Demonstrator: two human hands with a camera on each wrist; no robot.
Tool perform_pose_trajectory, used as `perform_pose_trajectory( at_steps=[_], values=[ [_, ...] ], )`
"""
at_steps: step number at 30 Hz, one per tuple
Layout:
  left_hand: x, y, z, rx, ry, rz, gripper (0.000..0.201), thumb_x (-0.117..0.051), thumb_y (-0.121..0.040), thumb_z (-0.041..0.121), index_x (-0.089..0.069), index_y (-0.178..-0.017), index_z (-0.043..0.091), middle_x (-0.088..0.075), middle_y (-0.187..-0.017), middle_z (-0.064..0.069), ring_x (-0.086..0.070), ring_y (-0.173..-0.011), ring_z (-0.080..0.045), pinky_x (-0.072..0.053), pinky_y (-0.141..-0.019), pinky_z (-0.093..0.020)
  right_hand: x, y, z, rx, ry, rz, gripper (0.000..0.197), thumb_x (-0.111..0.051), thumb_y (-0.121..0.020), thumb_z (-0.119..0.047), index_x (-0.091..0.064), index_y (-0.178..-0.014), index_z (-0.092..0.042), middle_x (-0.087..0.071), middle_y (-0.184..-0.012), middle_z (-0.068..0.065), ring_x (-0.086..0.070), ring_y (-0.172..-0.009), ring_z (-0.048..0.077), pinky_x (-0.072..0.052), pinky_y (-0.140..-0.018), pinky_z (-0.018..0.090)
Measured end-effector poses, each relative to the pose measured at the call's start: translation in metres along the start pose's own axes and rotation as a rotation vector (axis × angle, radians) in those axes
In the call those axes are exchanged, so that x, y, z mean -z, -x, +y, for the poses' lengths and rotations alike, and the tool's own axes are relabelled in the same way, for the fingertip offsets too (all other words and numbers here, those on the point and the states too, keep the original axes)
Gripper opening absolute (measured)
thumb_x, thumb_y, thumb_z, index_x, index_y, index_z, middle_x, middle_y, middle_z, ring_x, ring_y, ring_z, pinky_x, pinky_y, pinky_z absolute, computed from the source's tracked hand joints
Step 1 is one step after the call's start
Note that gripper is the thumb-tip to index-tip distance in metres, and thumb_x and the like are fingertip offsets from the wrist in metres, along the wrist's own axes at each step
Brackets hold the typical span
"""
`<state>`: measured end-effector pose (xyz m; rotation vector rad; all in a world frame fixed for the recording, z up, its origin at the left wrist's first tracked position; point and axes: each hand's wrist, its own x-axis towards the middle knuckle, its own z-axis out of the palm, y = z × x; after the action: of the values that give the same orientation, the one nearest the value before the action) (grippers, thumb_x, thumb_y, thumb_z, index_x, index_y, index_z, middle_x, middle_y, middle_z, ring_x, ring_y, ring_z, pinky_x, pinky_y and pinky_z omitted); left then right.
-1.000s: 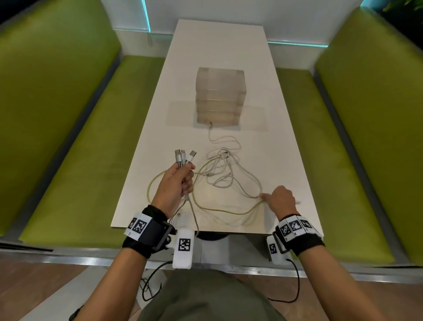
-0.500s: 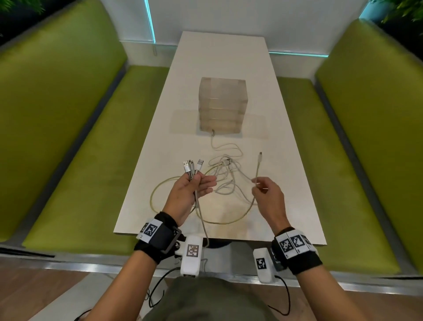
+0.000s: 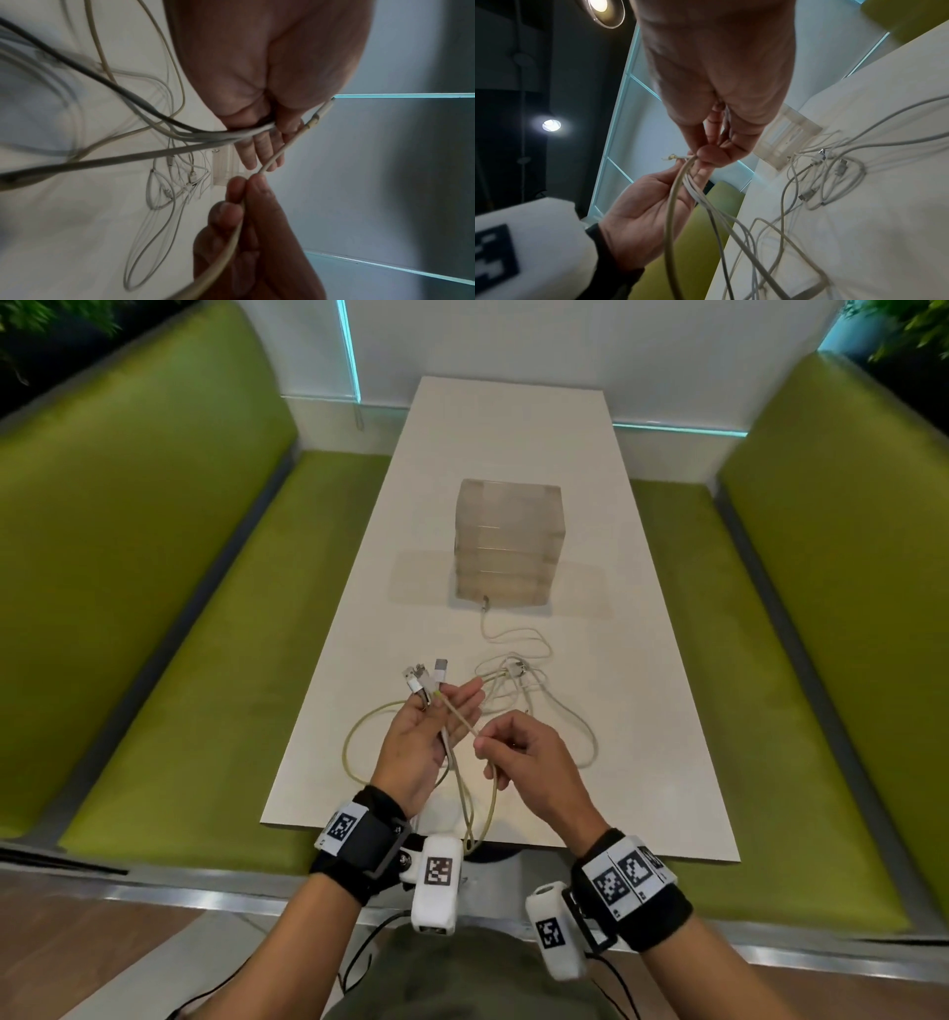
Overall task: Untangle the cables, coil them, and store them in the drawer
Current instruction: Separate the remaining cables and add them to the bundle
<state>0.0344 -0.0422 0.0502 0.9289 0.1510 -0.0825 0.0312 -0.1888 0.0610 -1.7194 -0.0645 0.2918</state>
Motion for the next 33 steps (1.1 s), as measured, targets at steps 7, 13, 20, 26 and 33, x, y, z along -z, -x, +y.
perform_pose_trajectory(
  at_steps=[7, 13, 20, 26, 33],
  values=[
    [0.002, -0.003, -0.001, -0.028, -0.019, 0.017, 0.027, -0.039, -0.099, 0.014, -0.049, -0.119, -0.001, -0.059, -0.129, -0.018, -0.057, -0.122, -0.028, -0.044, -0.105, -0.038, 0.001, -0.003, 0.003, -0.036, -0.05, 0.038, 0.005, -0.064, -0.084, -0.009, -0.062, -0.081, -0.005, -0.063, -0.069, 0.01, -0.056, -0.054, 0.017, -0.046, -0.051, 0.028],
    [-0.004, -0.002, 0.0, -0.029, -0.02, 0.017, 0.019, -0.038, -0.099, 0.011, -0.052, -0.108, 0.002, -0.064, -0.122, -0.018, -0.061, -0.116, -0.027, -0.047, -0.101, -0.036, -0.006, -0.005, 0.002, 0.046, 0.056, -0.04, 0.006, -0.067, -0.083, -0.013, -0.062, -0.081, -0.011, -0.062, -0.067, 0.001, -0.055, -0.057, 0.011, -0.044, -0.053, 0.023],
    [0.014, -0.011, 0.048, -0.186, 0.142, 0.276, 0.022, -0.034, -0.102, 0.014, -0.049, -0.086, 0.013, -0.055, -0.057, 0.006, -0.051, -0.047, -0.007, -0.05, -0.052, -0.021, 0.014, -0.001, 0.026, -0.082, 0.466, -0.637, 0.007, -0.055, -0.092, -0.033, -0.057, -0.098, -0.029, -0.061, -0.079, -0.009, -0.057, -0.076, 0.008, -0.044, -0.077, 0.027],
    [0.057, -0.007, 0.083, -0.319, 0.129, 0.354, 0.022, -0.034, -0.102, 0.017, -0.046, -0.085, 0.016, -0.046, -0.056, 0.01, -0.027, -0.043, -0.003, -0.022, -0.042, -0.016, 0.07, -0.028, 0.033, -0.003, 0.371, -0.331, 0.014, -0.056, -0.094, -0.021, -0.064, -0.083, -0.019, -0.059, -0.075, -0.002, -0.054, -0.071, 0.005, -0.041, -0.079, 0.027],
    [0.036, -0.006, 0.043, -0.112, -0.178, 0.321, 0.021, -0.039, -0.102, 0.023, -0.052, -0.086, 0.017, -0.044, -0.061, 0.008, -0.028, -0.043, -0.003, -0.022, -0.044, -0.018, 0.044, -0.035, 0.001, 0.027, -0.046, -0.106, 0.014, -0.052, -0.095, -0.007, -0.064, -0.093, 0.0, -0.059, -0.066, 0.009, -0.065, -0.067, 0.022, -0.055, -0.078, 0.036]
  ],
)
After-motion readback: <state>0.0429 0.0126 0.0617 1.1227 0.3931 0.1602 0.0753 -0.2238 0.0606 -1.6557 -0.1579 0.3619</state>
